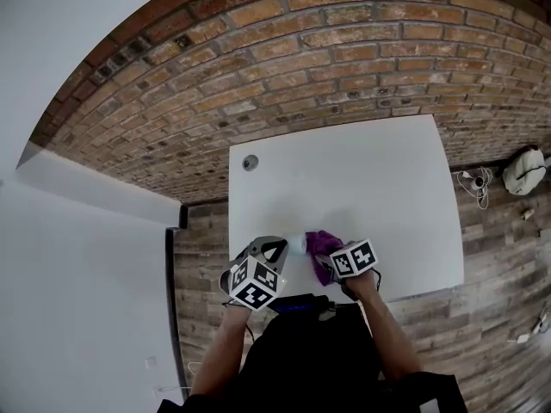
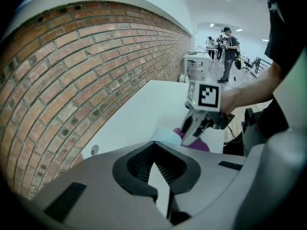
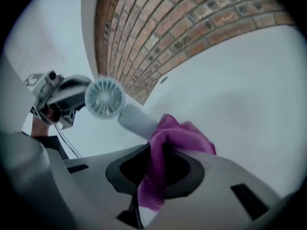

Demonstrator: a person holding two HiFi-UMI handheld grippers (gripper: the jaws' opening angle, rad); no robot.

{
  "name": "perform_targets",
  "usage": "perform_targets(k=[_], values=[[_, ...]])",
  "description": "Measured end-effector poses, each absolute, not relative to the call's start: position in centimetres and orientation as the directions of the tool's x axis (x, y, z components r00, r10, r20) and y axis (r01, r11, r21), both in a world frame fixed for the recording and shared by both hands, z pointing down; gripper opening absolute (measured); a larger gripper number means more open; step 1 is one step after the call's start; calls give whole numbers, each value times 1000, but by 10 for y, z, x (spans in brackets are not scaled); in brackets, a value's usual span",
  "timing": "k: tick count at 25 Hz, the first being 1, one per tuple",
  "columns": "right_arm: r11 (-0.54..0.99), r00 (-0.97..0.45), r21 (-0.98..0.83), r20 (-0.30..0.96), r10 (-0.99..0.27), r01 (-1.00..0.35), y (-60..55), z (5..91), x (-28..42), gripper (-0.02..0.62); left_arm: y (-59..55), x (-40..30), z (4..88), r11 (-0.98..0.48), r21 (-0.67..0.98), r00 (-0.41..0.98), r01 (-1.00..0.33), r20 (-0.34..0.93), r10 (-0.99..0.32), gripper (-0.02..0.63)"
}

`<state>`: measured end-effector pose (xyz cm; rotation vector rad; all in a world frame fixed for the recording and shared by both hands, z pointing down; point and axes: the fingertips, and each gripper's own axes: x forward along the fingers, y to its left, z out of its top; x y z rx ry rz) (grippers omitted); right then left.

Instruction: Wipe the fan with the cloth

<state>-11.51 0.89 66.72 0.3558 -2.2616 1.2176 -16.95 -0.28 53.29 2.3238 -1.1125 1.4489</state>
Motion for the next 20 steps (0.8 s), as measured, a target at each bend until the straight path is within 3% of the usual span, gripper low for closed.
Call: perform_targets(k=[4, 10, 20], values=[[639, -874, -627, 459, -158, -445, -68, 598, -123, 63, 12, -178, 532, -691, -187, 249, -698, 841, -480, 2], [776, -913, -565, 407, -36, -282, -70, 553, -162, 63, 37, -177, 553, -664, 6, 350, -747, 854, -385, 2], [580, -915, -719, 384, -126, -382, -33, 564, -135, 63, -10, -197, 551, -534, -18, 303, -845, 807, -507, 2]])
